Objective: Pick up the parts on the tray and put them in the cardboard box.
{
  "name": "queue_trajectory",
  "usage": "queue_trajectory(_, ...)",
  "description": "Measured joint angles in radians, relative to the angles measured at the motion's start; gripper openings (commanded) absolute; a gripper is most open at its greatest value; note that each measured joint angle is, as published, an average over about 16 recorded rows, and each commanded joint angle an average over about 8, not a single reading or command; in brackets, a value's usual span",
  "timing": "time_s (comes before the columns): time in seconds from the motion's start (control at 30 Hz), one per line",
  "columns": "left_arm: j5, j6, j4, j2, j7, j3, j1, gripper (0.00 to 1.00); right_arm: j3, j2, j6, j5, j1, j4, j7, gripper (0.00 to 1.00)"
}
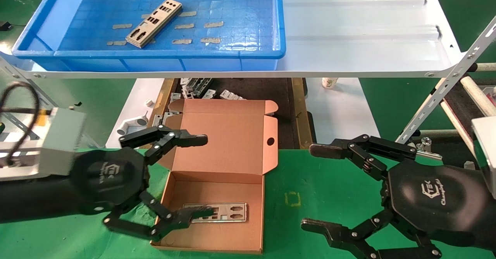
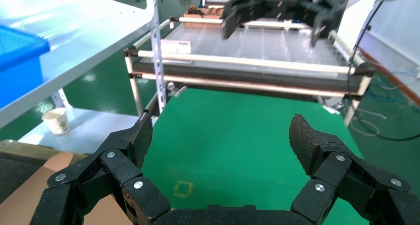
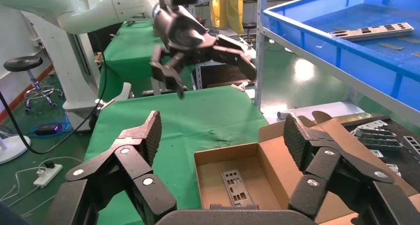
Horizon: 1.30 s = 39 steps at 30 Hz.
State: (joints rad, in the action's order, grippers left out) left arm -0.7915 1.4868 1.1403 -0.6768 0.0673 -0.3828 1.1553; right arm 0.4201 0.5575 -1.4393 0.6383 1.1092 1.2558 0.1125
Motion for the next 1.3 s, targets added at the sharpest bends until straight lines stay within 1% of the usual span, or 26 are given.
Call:
queue_trajectory(0.27, 0.046, 0.007, 0.108, 0.049, 0.088, 0.077, -0.060, 1.00, 0.000, 0.000, 0.000, 0.000, 0.000, 0.000, 0.000, 1.00)
queue_trajectory(0.5, 0.069, 0.011, 0.159, 0.073, 0.127, 0.114, -0.089, 1.00, 0.000, 0.000, 0.000, 0.000, 0.000, 0.000, 0.000, 1.00)
queue_trajectory(1.3, 0.063, 0.009, 0.148, 0.068, 0.122, 0.107, -0.084, 1.00, 0.000, 0.000, 0.000, 0.000, 0.000, 0.000, 0.000, 1.00)
